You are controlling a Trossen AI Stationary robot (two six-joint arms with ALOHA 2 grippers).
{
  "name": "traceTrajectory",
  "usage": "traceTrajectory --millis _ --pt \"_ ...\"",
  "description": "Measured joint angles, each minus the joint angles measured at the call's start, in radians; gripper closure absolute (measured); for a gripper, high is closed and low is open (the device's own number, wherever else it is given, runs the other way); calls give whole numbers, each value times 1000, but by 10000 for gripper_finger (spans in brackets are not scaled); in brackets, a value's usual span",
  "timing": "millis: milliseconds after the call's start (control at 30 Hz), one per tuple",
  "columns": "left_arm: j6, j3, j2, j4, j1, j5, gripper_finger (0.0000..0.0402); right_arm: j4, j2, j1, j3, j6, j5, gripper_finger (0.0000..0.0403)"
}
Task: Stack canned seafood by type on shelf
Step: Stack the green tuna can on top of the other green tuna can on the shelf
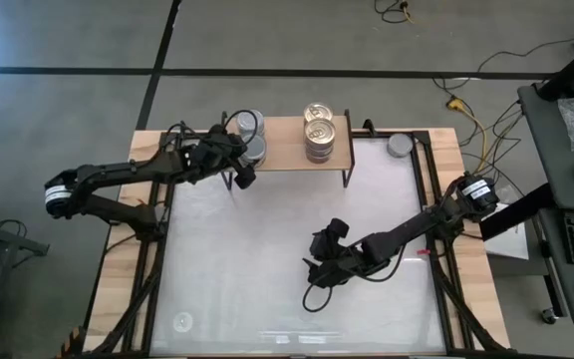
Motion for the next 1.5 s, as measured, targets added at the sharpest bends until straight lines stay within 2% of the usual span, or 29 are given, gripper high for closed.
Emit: traceTrajectory --millis 267,1500 --pt "3 0 -2 -4 0 1 4 0 0 0 0 0 0 44" --pt "-6 2 -5 -53 0 -27 6 1 0 0 -9 10 1 44"
